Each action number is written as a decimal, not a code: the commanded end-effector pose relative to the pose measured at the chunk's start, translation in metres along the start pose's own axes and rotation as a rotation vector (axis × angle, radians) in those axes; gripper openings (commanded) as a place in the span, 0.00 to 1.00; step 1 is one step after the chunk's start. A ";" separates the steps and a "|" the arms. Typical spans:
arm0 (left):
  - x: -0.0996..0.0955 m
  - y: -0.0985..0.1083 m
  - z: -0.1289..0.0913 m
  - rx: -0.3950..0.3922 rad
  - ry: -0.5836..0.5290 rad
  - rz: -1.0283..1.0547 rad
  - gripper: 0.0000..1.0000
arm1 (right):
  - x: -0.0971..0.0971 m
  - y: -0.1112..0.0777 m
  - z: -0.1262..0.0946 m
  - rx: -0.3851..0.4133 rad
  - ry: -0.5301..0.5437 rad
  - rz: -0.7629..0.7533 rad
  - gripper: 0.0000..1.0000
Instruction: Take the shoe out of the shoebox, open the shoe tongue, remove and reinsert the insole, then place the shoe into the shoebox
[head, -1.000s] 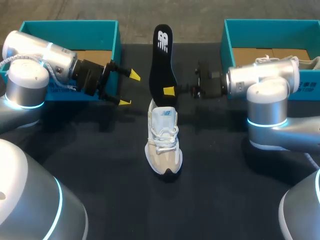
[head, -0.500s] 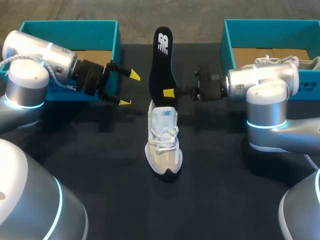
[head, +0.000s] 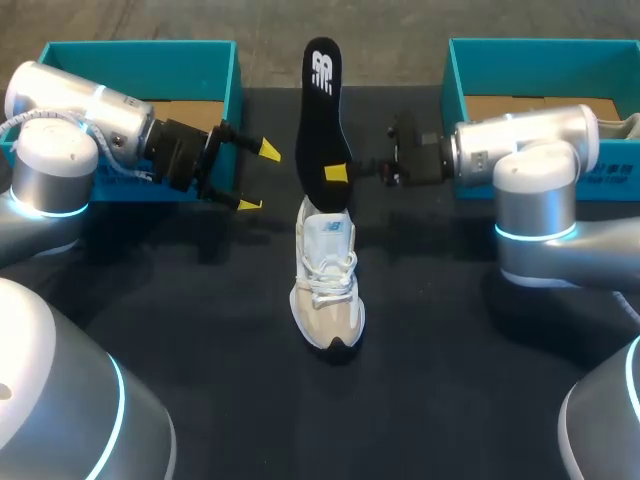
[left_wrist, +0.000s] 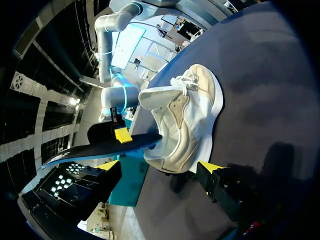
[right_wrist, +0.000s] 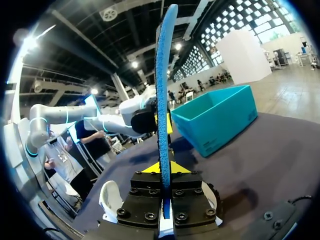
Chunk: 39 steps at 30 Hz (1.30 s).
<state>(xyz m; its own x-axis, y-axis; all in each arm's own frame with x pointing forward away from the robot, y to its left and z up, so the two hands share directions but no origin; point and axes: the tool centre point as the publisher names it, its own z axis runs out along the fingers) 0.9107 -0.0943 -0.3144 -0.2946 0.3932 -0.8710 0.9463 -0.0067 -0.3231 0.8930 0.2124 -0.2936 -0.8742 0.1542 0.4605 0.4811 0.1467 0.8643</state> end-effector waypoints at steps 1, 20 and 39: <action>0.001 0.001 0.001 0.001 -0.001 0.002 1.00 | 0.002 -0.001 -0.005 0.010 -0.004 0.009 0.00; 0.001 0.001 0.001 0.001 -0.001 0.002 1.00 | 0.004 -0.016 -0.005 0.018 -0.015 0.047 0.00; 0.001 0.001 0.001 0.001 -0.001 0.002 1.00 | 0.005 -0.013 -0.001 0.007 -0.010 0.096 0.00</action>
<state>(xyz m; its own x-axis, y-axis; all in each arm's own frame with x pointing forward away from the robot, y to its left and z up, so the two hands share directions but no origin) 0.9107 -0.0943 -0.3144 -0.2946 0.3932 -0.8710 0.9463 -0.0067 -0.3231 0.8830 0.2081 -0.3024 -0.8252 0.1737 0.5375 0.5609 0.1401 0.8159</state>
